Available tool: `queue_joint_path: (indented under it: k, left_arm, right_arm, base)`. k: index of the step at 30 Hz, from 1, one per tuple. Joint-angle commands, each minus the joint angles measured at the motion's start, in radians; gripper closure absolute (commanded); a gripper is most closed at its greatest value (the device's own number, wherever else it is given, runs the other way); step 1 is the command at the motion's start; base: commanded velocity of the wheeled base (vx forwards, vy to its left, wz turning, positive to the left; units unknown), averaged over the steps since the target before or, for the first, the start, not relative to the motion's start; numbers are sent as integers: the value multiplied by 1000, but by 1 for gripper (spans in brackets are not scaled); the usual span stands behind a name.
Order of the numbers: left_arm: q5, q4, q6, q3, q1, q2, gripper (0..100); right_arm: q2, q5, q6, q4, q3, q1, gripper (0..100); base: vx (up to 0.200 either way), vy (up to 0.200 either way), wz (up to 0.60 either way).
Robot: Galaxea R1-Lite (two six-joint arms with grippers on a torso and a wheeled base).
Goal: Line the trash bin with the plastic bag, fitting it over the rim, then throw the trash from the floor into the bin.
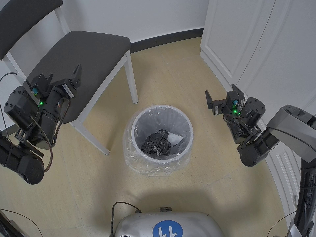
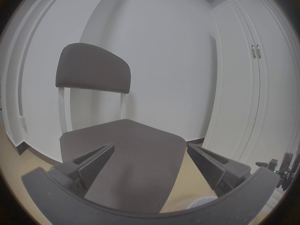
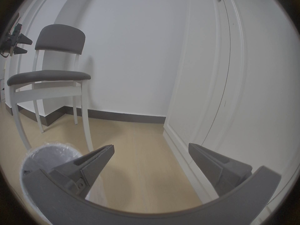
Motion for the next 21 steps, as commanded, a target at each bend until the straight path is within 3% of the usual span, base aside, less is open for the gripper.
queue_joint_path:
  k: [1,6,10,13,16,18,21]
  left_arm:
    - [1,-1,5,-21,7,-23,0]
    - [1,-1,11,-25,20,-40,0]
    - [5,-1,80,-41,96,-34,0]
    - [4,1,98,-53,113,-41,0]
    - [4,1,157,-58,141,-55,0]
    - [-2,1,282,-54,207,-77,0]
    - [-4,1,321,-53,242,-95,0]
  right_arm:
    - [-14,-7,-15,-18,-38,-32,0]
    - [-43,-8,-15,-18,-38,-51,0]
    - [-78,-53,-10,-18,-31,-60,0]
    - [-94,-74,-13,-18,-21,-109,0]
    - [-123,-76,-16,1,-17,-141,0]
    - [-213,-76,-16,63,37,-186,0]
    - [-273,-76,-15,80,75,-203,0]
  base:
    - [0,0,0]
    - [0,0,0]
    - [0,0,0]
    - [0,0,0]
    - [0,0,0]
    - [0,0,0]
    - [0,0,0]
